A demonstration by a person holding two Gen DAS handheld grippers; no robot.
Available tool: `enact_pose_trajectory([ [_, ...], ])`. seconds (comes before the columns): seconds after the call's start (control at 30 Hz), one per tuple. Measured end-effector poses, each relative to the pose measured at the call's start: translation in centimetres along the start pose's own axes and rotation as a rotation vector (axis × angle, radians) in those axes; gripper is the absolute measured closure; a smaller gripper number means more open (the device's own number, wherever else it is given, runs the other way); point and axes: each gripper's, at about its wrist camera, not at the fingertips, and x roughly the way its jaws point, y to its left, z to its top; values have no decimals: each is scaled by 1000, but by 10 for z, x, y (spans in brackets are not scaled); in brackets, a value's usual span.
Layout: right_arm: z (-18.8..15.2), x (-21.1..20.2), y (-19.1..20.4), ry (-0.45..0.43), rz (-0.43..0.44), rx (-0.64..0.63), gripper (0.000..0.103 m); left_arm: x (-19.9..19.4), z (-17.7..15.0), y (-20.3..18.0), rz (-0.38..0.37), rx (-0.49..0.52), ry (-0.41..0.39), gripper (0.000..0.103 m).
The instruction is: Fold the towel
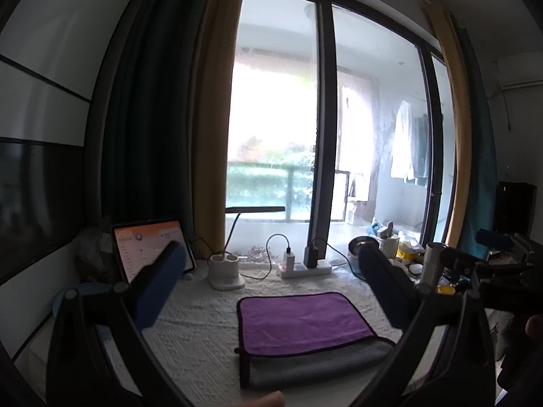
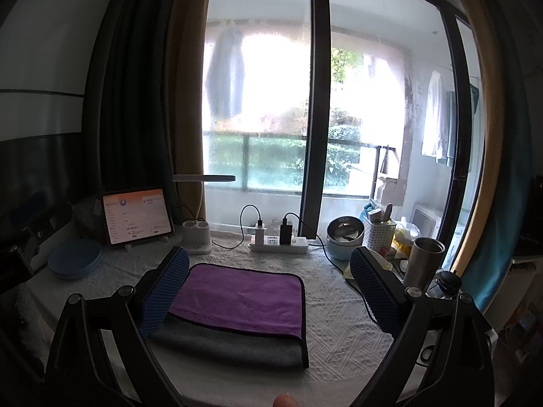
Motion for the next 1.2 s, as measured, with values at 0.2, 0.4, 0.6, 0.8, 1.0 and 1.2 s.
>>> enact_pose_trajectory([
  [0.2, -1, 0, 0, 0, 0, -1, 5, -1, -3, -2, 3, 2, -3, 0],
  [0.4, 0, -1, -1, 0, 0, 0, 5, -1, -2, -1, 2, 0, -4, 0],
  [0.6, 1, 0, -2, 0, -1, 0, 5, -1, -1, -1, 1, 0, -2, 0],
  [0.8, 1, 0, -4, -1, -1, 0, 5, -2, -2, -2, -2, 0, -2, 0],
  [1.0, 1, 0, -3, 0, 0, 1, 5, -3, -2, -2, -4, 0, -4, 0],
  [1.2, -1, -1, -5, -2, -1, 1, 5, -3, -2, -2, -2, -1, -5, 0],
])
